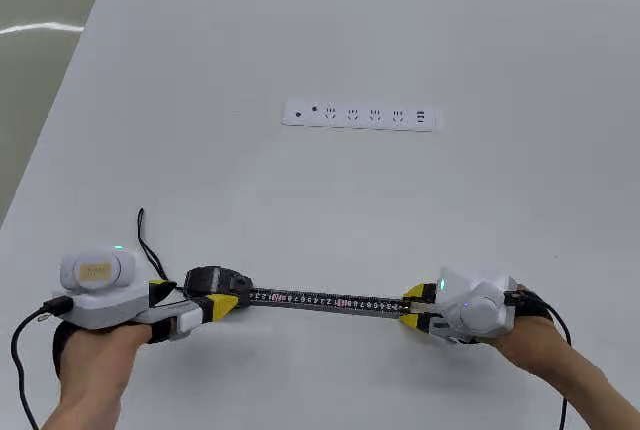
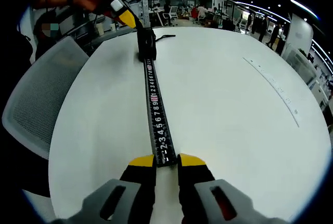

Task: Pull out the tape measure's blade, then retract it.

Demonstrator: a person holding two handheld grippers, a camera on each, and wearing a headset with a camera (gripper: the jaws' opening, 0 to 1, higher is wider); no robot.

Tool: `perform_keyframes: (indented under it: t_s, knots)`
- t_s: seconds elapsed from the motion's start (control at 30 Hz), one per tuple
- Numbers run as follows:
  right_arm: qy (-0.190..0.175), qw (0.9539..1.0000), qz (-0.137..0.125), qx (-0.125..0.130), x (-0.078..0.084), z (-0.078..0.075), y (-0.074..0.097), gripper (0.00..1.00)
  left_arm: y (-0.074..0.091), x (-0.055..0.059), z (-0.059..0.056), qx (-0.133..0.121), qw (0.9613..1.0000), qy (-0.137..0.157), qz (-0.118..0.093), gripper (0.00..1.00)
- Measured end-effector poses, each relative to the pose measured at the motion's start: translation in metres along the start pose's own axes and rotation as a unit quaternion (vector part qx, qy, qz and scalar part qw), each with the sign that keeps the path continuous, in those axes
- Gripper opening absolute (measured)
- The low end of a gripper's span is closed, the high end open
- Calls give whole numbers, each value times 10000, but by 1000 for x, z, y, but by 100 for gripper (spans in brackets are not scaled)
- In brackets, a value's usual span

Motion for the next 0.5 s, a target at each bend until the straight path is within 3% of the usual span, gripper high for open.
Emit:
perform_keyframes:
  t_s: [0.07,0.2,0.43,0.5]
  knots:
    - [-2,10000,-7,5,-1,0,1,15,-4,0,-1,-57,9998,121,145,60]
    - [8,10000,-11,0,0,0,1,15,-12,0,-3,-256,9985,87,467,60]
    - [27,10000,-40,4,0,0,1,15,-24,4,-1,-552,9945,24,892,60]
    - [23,10000,-42,4,0,0,1,15,-25,4,0,-577,9941,0,921,59]
Point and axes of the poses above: the centre of the closed fingertips' face, and the gripper's own axes: y roughly backward along the fingers, z roughly to its left, x roughly out of its underside, the point moved 3 cm from there along y, roughly backward along the fingers, and after that the axes turned 15 degrees about -y, right-handed, at the moved point
